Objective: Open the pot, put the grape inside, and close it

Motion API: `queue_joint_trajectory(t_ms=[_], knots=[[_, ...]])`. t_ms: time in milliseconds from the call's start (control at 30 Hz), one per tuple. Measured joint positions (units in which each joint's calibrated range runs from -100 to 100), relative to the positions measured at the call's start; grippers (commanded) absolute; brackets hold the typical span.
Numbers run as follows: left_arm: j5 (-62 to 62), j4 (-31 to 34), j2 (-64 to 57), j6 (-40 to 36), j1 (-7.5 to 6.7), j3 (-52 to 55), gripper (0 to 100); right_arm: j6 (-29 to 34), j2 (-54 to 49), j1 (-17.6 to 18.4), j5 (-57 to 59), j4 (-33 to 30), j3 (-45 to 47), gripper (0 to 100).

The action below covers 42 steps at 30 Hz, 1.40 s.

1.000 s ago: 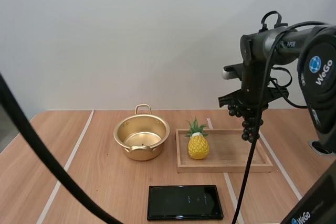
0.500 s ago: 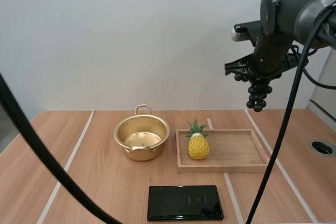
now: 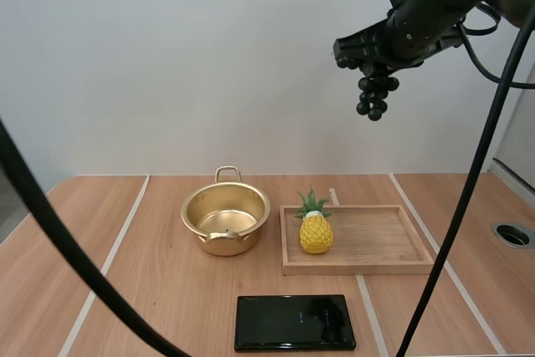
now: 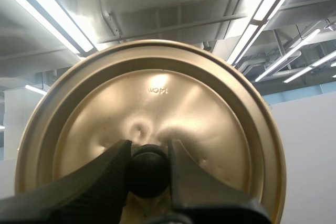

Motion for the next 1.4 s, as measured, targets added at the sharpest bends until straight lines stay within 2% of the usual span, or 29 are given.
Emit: queue_joint_trajectory(t_ms=[133,300,467,667,1000,1167,1400], knots=[[0.8,0.0,-0.5,0.0,0.00,0.0,0,-8.2,0.0,0.0,0.8,9.4,-0.5,0],[0.8,0.0,-1.2,0.0,0.00,0.0,0,-18.1,0.0,0.0,7.7,22.6,-0.5,0],[0.8,0.0,-1.2,0.0,0.00,0.0,0,-23.0,0.0,0.9,11.2,30.1,-0.5,0],[0.8,0.0,-1.2,0.0,0.00,0.0,0,-24.3,2.4,4.4,14.6,28.7,-0.5,0],[1.7,0.0,-1.2,-0.1,0.00,0.0,0,-24.4,9.4,12.7,15.3,21.8,-0.5,0],[2.4,0.0,-1.2,0.9,0.00,0.0,0,-24.0,13.3,16.4,13.7,16.1,-0.5,0],[4.0,0.0,-1.2,1.4,0.00,0.0,0,-20.1,18.4,19.9,7.4,8.1,-0.5,0]])
